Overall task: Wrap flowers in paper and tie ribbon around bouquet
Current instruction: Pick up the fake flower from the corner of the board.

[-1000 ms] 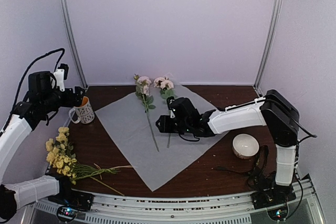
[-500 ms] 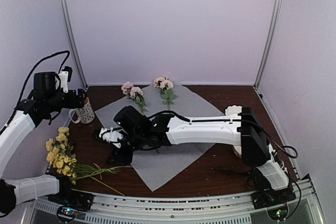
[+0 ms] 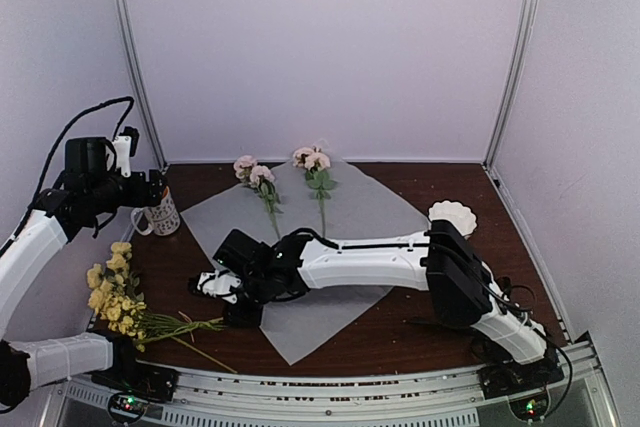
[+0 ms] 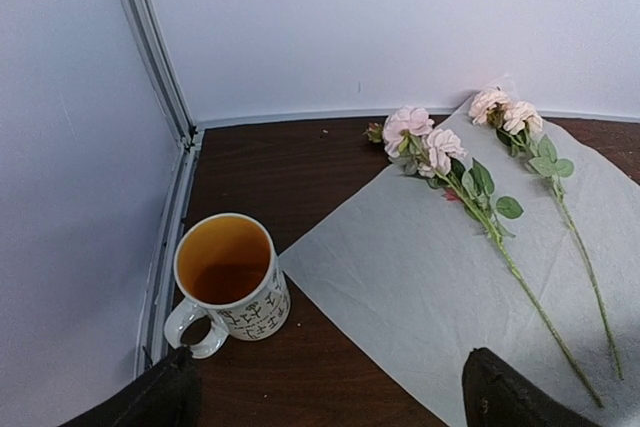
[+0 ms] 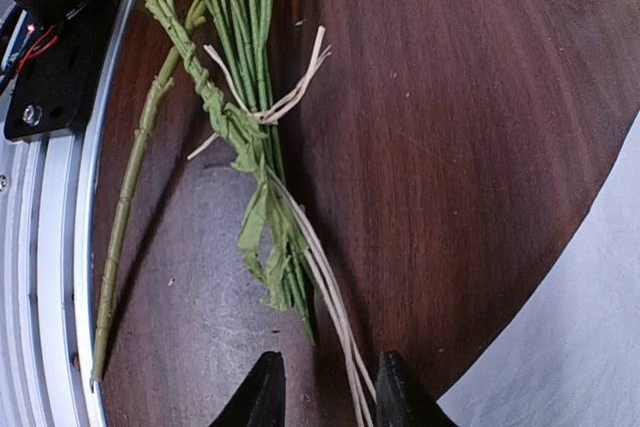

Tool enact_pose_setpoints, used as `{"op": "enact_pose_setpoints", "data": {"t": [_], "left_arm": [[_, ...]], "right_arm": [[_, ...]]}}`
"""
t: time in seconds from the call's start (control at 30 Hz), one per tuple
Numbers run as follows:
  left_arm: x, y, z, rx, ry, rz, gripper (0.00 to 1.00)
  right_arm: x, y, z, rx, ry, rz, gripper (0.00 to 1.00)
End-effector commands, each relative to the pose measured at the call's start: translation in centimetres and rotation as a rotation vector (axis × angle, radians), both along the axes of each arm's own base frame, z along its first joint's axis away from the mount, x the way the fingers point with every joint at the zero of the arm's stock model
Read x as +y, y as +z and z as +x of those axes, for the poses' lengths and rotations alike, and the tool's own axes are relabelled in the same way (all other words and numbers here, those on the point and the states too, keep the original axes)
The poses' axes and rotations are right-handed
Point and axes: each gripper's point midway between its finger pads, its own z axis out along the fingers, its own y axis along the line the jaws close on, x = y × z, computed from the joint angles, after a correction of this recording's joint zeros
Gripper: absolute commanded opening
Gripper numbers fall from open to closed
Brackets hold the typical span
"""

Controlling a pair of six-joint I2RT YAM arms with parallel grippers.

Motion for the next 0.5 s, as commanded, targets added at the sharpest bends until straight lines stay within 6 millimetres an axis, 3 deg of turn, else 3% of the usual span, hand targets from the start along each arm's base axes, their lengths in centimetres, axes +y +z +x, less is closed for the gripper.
{"op": "enact_pose_setpoints", "data": {"t": [0.0, 0.23, 0.37, 0.47], "left_arm": [[-0.5, 1.5, 0.4, -0.041, -0.025, -0.027, 0.94], [-0.7, 1.3, 0.6, -0.036, -0.034, -0.03, 0.94], [-0.6, 1.2, 0.6, -0.036, -0.028, -0.03, 0.94], [-0.8, 1.4, 0.6, -0.04, -0.038, -0.033, 0.93]], "right_arm": [[0.1, -1.4, 1.1, -0.068, -0.044, -0.035, 0.32], [0.8, -3.0, 1.1, -0.088, -0.022, -0.057, 0.3], [0.6, -3.3, 0.4, -0.089, 0.004, -0.078, 0.04], [0.9, -1.5, -0.6, -0.087, 0.044, -0.038, 0.0]]}}
